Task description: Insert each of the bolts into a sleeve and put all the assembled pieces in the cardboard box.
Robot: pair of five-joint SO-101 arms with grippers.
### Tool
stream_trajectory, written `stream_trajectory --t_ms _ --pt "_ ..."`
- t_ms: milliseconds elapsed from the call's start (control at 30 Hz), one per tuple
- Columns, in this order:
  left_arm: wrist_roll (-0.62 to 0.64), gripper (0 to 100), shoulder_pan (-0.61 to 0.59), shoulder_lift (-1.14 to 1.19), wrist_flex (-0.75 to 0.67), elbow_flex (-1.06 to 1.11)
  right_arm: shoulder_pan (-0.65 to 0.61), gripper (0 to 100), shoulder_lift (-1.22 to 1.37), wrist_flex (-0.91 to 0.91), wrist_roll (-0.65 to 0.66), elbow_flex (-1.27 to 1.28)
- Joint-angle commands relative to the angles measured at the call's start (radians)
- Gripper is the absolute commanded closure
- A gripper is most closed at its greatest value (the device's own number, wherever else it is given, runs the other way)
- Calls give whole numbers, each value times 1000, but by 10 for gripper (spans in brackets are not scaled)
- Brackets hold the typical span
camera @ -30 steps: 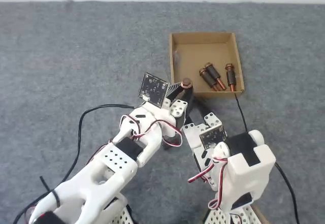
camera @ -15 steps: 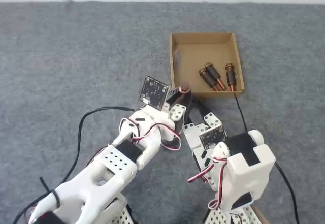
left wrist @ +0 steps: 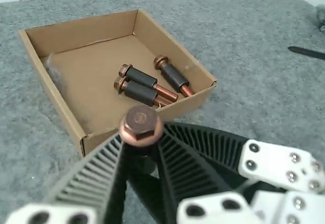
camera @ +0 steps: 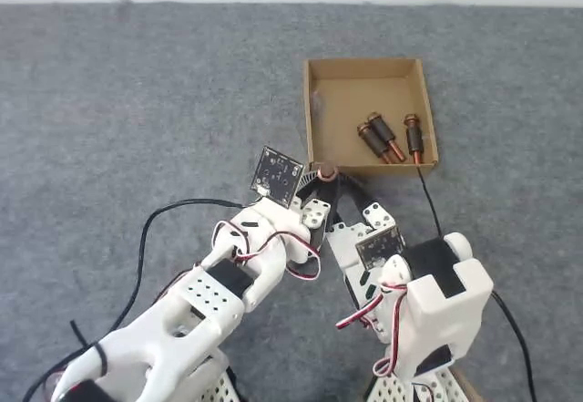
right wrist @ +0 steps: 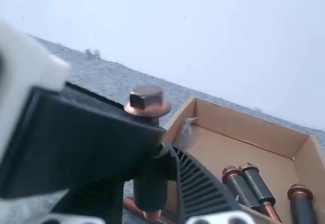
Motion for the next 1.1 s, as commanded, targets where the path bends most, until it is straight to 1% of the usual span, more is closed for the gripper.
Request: stream_trajectory --t_ms 0,133,200,400,467,1067 --pt "-11 987 5 -2 6 15 22 992 -50 -35 11 26" --pt "-11 987 5 -3 5 10 22 992 -48 -35 11 26" --pt "-11 964 5 -3 5 10 22 992 -48 -35 11 26" --pt "-9 779 3 -3 9 15 22 992 -48 -35 11 26" --pt "-9 746 0 -3 8 15 22 992 -48 -33 11 26" --pt "-12 742 0 -14 6 10 24 992 -45 -30 11 25"
